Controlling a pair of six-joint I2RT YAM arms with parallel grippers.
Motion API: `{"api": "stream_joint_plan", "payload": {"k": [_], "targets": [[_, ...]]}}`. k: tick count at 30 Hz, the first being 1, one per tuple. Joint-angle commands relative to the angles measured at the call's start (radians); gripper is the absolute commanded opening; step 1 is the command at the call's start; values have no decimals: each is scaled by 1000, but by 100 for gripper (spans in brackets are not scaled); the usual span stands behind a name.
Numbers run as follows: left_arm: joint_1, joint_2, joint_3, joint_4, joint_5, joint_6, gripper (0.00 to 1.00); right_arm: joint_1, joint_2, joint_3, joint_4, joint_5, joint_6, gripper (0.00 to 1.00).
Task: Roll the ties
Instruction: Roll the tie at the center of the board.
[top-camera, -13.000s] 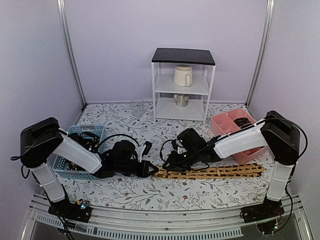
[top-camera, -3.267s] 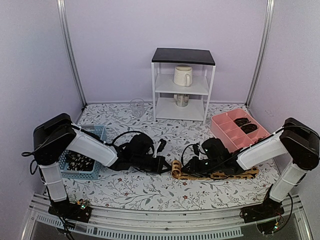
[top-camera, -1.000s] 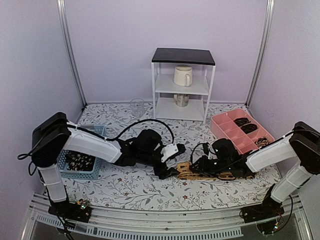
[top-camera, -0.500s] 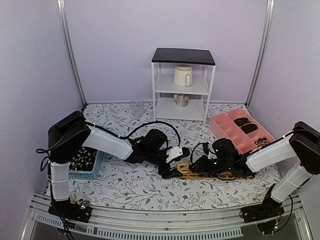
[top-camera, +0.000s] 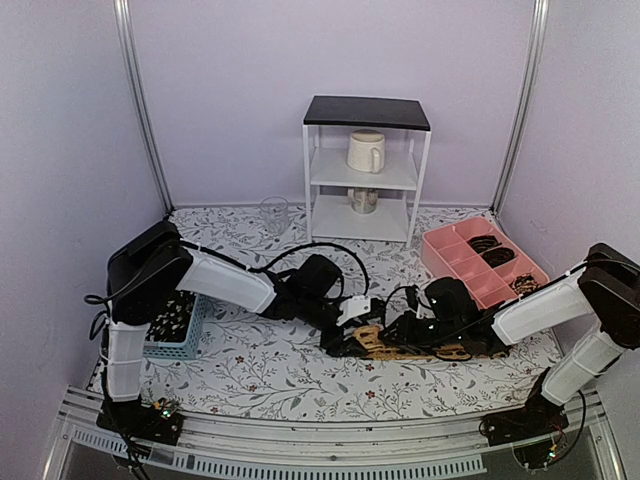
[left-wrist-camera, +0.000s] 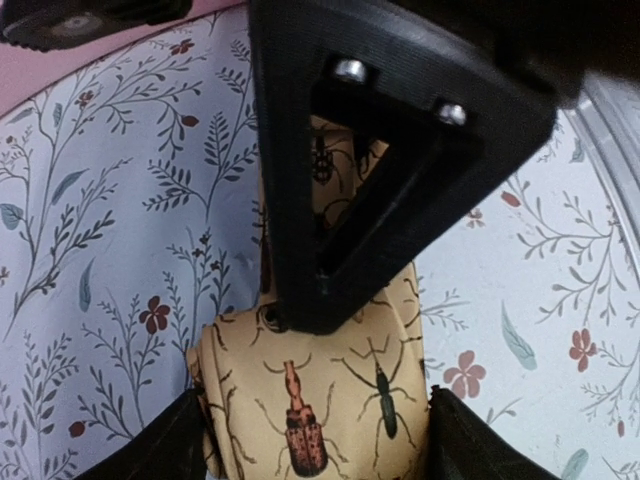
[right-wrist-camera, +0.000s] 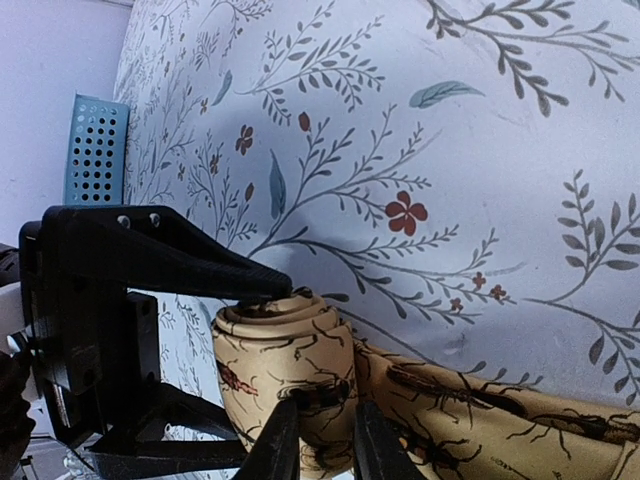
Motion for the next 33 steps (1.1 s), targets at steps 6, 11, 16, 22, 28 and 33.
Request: {"api": "stream_joint_plan", "payload": {"k": [6,11,16,22,28,33], "targets": [[6,8,11,-71,130,64,62,-7,14,-15,20,-4,10,20],[4,5,-4,-68,133,84,59,-7,10,-22,25,-24,13,20],[2,-8,-21,-37,97,67,67,-7,8,-40,33,-54,21,20],[-24,-14,-24,-3,3,41,76,-7,35,-38,64,-92,32,21],[-50,-21,-47,51,-56,23,78,-7,32,-47,89,-109,55,21],[-57,-17,-43,57,-58,10,77,-7,35,-58,115,-117,74,20]]}}
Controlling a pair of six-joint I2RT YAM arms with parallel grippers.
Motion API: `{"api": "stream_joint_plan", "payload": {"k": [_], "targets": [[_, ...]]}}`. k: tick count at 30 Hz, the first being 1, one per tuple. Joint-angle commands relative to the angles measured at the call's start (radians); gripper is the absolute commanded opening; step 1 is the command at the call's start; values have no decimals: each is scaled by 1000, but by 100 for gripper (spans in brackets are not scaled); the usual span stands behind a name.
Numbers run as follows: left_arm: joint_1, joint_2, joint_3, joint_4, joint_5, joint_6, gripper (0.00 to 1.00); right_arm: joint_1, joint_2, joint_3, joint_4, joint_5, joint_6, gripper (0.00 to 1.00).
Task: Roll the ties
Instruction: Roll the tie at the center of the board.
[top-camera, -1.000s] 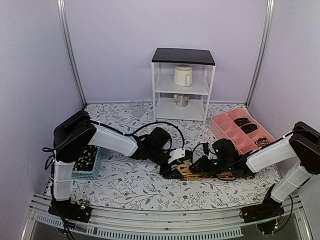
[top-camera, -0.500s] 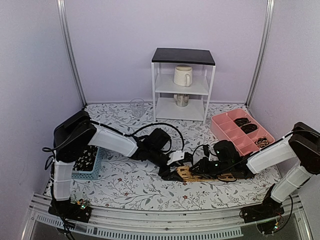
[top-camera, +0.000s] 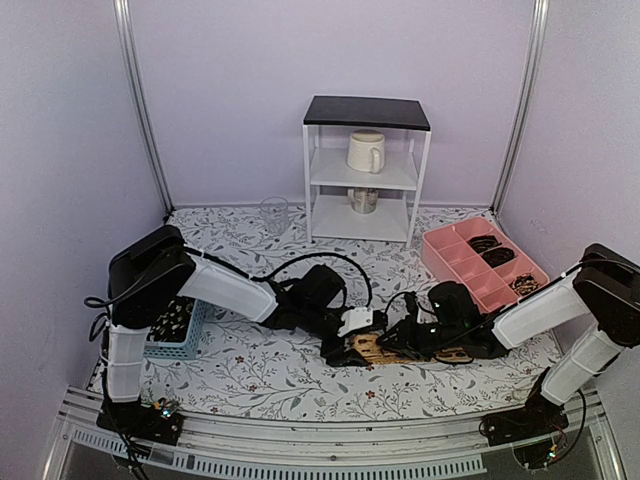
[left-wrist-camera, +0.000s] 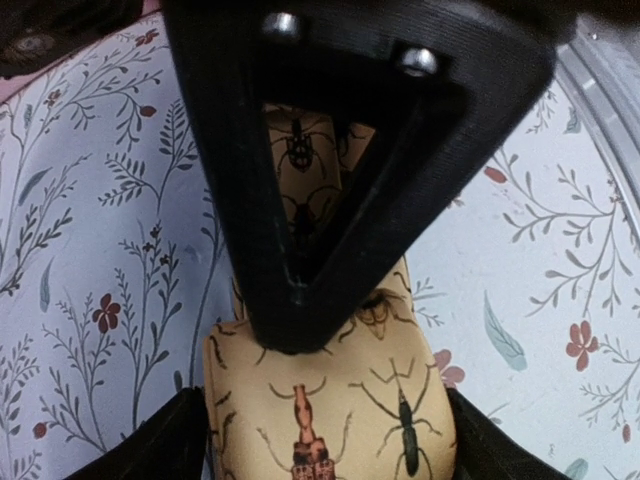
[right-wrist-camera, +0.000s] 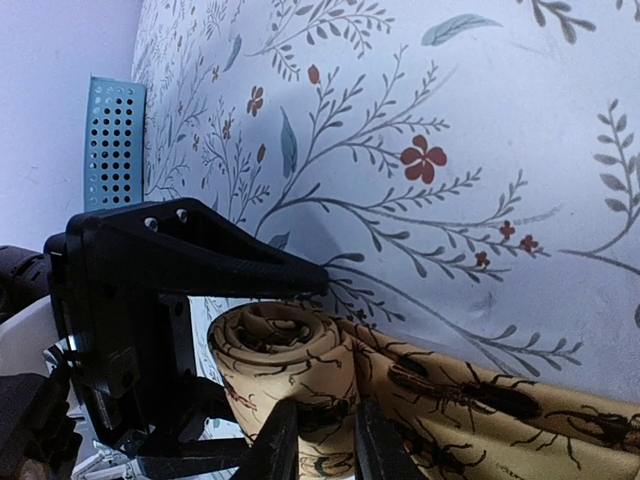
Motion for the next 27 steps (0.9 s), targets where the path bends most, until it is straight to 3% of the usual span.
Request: {"api": "stream_joint_plan", "payload": {"k": [1,5,9,15,20,22,27], "targets": [[-14,-16,-4,35,-22,-17,77,-1,20,-21,41,-27,26,20],[-14,-12,0,28,-2,-10,68,-2,23,-35,62,-30,40,20],[-16,-10,-1,19,26,7,51,-2,29,-43,73,-33,39,21],[-17,-19,-13,21,38,30,41,-2,38,-47,80,-39,38,21],[-16,-25,-14,15,30,34,43,-2,36,-44,79,-30,34,20],[-15,-29,-14,15,29,29,57,-1,39,-42,78,-26,31,20],[-15,-27,3,4,13,9,68,-2,43,-33,78,-27,26,20]]}}
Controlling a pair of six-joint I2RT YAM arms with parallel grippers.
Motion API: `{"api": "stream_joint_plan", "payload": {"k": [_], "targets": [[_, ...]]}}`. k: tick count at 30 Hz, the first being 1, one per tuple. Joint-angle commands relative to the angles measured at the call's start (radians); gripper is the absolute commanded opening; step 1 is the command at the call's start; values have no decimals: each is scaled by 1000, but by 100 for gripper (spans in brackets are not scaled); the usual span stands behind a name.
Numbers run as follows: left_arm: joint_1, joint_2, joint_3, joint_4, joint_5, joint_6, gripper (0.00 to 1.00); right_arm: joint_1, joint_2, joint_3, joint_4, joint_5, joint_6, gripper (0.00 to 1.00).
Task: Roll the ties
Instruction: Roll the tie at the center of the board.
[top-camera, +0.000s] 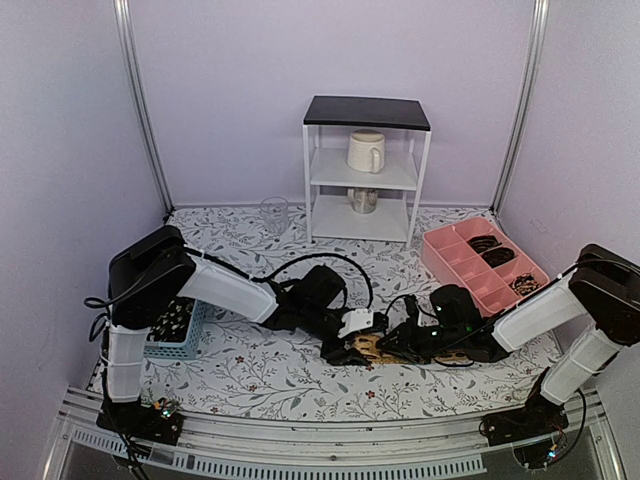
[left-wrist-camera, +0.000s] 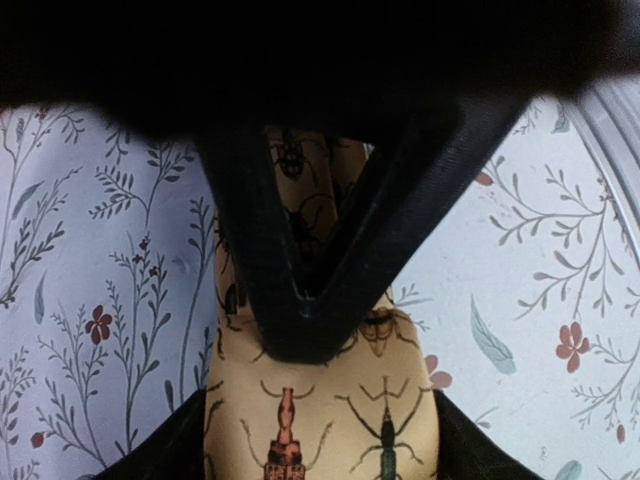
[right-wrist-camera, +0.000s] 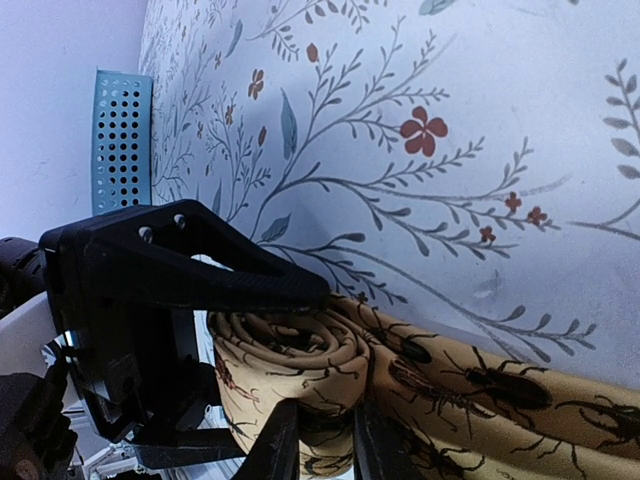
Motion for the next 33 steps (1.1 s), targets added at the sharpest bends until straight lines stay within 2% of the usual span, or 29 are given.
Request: {"api": "stream_joint_plan", "payload": {"k": [1,4,7,8,12,14,16,21,28,31,33], "targets": [[-11,-24,9,-7,2,-10,69,-1,25,1,10,7,-9,20],[-11,-22,12,-9,35,-9,64,-2,28,1,10,9,-9,21],[-11,-26,8,-3,64,-6,47,-1,37,-1,11,12,-9,20],[-10,-28,4,3,67,-7,44,-2,41,-3,11,12,-9,20],[-11,-25,1,-1,72,3,41,-2,49,-6,15,12,-10,20],[-10,-23,2,-2,62,3,43,-2,51,-6,16,13,-11,20],[-9,-29,1,-7,48,-1,57,-2,50,-7,16,13,-13,20],[-7,-105,-62,16,-5,-44,67,-1,54,-3,15,11,-22,20],[-1,-327,-281,85,-168,-200,66,1,97,27,22,-15,-20,20],[19,-389,-344,82,-252,-321,56,10,108,49,20,-20,-18,19],[35,-413,-371,78,-282,-412,39,21,118,69,17,-26,-16,19]]}}
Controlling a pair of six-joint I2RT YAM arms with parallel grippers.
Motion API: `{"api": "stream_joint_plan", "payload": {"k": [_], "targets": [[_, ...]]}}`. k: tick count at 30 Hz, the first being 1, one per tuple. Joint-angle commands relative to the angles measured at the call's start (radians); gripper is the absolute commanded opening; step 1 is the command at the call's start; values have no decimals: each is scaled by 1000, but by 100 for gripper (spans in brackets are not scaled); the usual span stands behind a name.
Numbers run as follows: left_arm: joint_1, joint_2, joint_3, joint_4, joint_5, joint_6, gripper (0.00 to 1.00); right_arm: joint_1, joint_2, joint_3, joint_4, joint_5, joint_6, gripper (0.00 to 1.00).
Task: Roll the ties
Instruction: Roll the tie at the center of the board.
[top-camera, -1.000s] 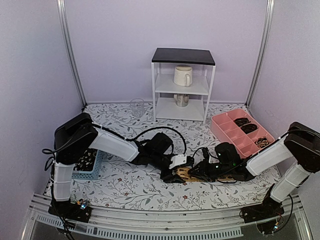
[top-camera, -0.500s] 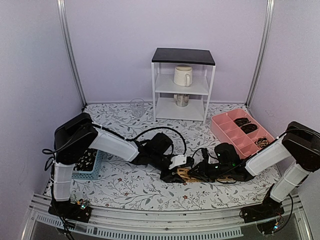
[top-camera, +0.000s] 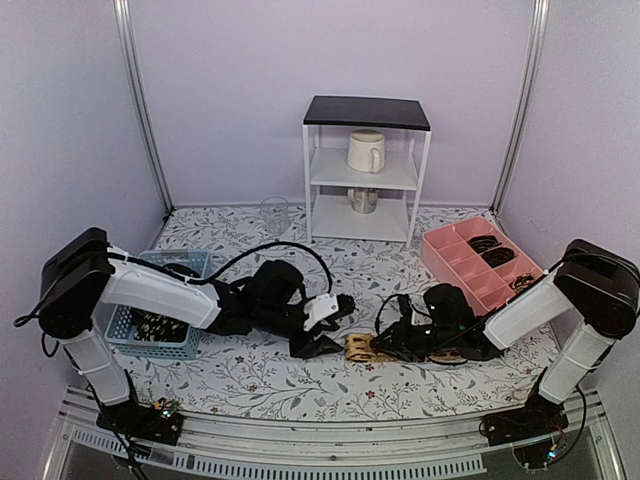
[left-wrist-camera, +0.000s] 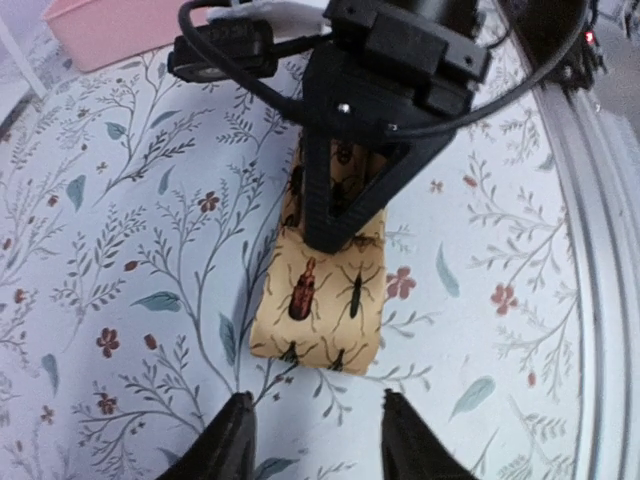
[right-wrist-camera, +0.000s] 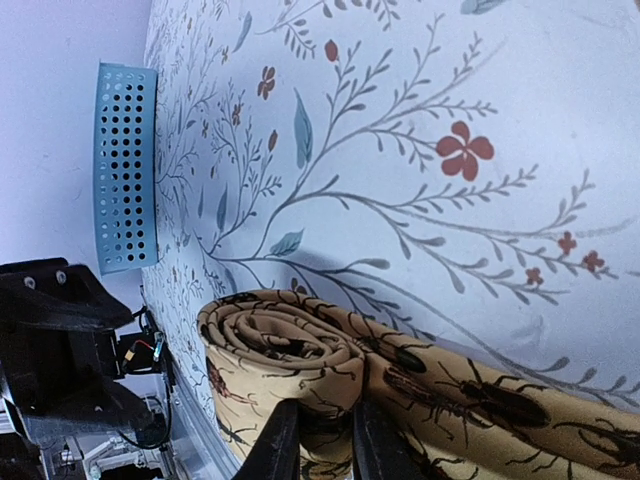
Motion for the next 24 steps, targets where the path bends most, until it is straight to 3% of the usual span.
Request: {"api": "stream_joint_plan", "payload": {"k": [1,8,24], "targets": [[31,-49,-64,20,-125,-236,33,23,46,44,-35,-5,-8,19],[38,-32,-146,104,-171,-475,1,57,80,104,-65,-5,0,19],[1,147,-116,235,-54,-614,0,57,37,100,-142,43,-54,20]]}}
